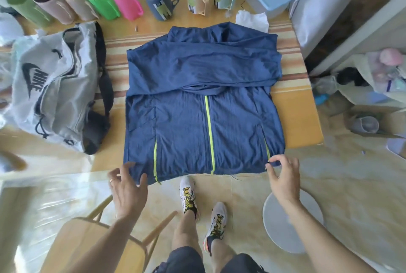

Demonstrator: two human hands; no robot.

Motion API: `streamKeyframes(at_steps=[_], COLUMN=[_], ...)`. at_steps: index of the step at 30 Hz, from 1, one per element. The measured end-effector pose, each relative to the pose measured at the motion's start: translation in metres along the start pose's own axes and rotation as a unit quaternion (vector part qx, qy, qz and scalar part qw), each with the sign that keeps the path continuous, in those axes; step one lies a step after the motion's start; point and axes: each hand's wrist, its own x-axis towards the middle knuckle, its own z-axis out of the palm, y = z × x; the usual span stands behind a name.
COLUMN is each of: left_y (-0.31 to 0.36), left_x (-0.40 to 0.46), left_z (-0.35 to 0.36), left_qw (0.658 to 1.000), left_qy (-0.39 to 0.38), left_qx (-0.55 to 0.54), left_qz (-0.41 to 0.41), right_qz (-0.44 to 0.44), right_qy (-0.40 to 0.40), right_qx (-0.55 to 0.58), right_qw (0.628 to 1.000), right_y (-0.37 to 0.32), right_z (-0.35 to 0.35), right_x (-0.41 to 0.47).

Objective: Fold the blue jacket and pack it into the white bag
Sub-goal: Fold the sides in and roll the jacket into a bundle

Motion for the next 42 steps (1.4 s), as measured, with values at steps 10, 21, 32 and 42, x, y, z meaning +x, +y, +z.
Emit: streamKeyframes(at_steps=[10, 21, 32, 42], left_y=[-0.014, -0.043, 0.068, 0.163], left_x=[-0.002, -0.021, 0.068, 0.228], left_z=[0.007, -0.04, -0.14, -0.147], left_qw=[0.995, 0.975, 0.873, 0.88], left_qy=[-0.029, -0.18, -0.155, -0.177], left_qx=[-0.098, -0.129, -0.44, -0.436], left_qz=[-0.022, -0.014, -0.142, -0.061], right_qz=[0.082, 0.213, 0.182, 0.144], right_qy=[-0.181, -0.249, -0.062, 0.021], right_qx=[0.081, 0.225, 0.458, 0.29], right_qw=[0.977, 0.918, 0.868, 0.946], right_y=[0.03, 0.034, -0.113, -0.197], right_z=[0.007, -0.053, -0.148, -0.095], right_x=[-0.002, -0.034, 0.087, 0.268])
